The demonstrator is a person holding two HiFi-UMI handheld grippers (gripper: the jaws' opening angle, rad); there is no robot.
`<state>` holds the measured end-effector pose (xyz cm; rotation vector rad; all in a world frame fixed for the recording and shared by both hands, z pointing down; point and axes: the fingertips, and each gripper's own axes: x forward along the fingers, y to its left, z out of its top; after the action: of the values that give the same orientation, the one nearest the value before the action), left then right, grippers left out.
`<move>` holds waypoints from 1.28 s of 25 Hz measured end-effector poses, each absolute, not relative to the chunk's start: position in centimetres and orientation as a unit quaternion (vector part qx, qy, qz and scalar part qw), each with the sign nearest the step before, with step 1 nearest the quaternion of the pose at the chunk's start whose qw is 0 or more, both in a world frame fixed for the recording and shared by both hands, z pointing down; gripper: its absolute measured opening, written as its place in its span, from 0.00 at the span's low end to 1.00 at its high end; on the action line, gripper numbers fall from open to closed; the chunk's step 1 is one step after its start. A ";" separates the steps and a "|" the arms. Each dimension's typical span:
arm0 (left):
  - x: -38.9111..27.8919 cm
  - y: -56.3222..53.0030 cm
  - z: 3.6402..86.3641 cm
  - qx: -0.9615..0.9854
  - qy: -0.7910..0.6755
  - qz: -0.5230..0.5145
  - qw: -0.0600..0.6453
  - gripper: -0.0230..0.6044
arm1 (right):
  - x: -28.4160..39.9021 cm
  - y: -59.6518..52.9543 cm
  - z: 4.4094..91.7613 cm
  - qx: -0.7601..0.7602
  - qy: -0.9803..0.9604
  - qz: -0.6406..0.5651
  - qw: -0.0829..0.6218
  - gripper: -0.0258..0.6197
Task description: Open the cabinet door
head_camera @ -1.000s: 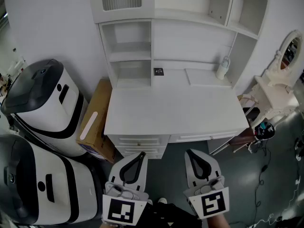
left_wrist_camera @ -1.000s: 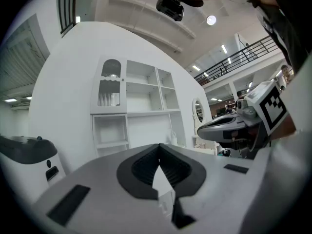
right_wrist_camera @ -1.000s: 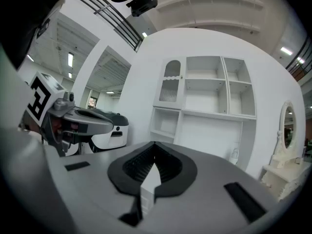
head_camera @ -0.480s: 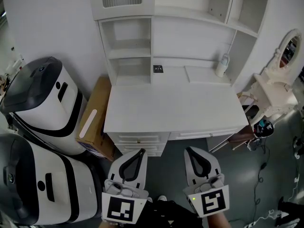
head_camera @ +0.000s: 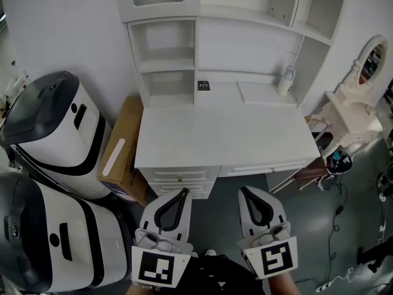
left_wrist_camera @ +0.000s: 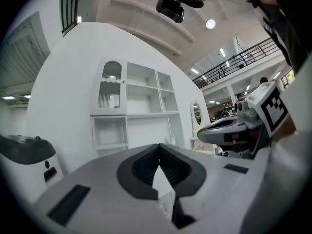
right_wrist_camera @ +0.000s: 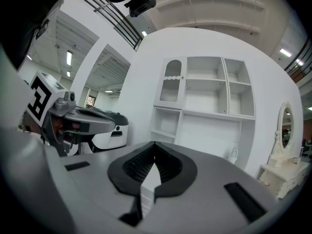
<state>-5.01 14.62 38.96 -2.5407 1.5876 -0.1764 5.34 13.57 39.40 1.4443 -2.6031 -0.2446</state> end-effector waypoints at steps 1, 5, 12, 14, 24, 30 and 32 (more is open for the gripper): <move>-5.1 14.7 39.0 -0.845 0.527 -0.057 0.067 0.03 | 5.2 13.7 39.4 0.483 -0.868 -0.082 0.079 0.04; -5.7 15.0 38.9 -0.848 0.524 -0.052 0.064 0.03 | 4.6 14.2 39.5 0.486 -0.866 -0.085 0.083 0.04; -6.5 16.1 38.9 -0.852 0.516 -0.049 0.076 0.03 | 3.8 15.5 39.7 0.496 -0.860 -0.089 0.083 0.04; -6.8 16.5 38.9 -0.853 0.514 -0.049 0.079 0.03 | 3.6 15.8 39.8 0.498 -0.858 -0.089 0.083 0.04; -7.3 17.3 38.8 -0.856 0.505 -0.052 0.099 0.03 | 3.3 16.6 39.8 0.507 -0.854 -0.090 0.080 0.04; -7.1 16.5 38.9 -0.856 0.506 -0.052 0.096 0.03 | 3.5 16.0 39.9 0.506 -0.854 -0.090 0.082 0.04; -7.1 16.1 39.1 -0.854 0.508 -0.052 0.093 0.03 | 3.5 15.5 39.9 0.505 -0.855 -0.091 0.080 0.04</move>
<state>-7.09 16.13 39.05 -2.5360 1.5086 -0.1556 3.54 15.53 39.91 1.5096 -2.5559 -0.2708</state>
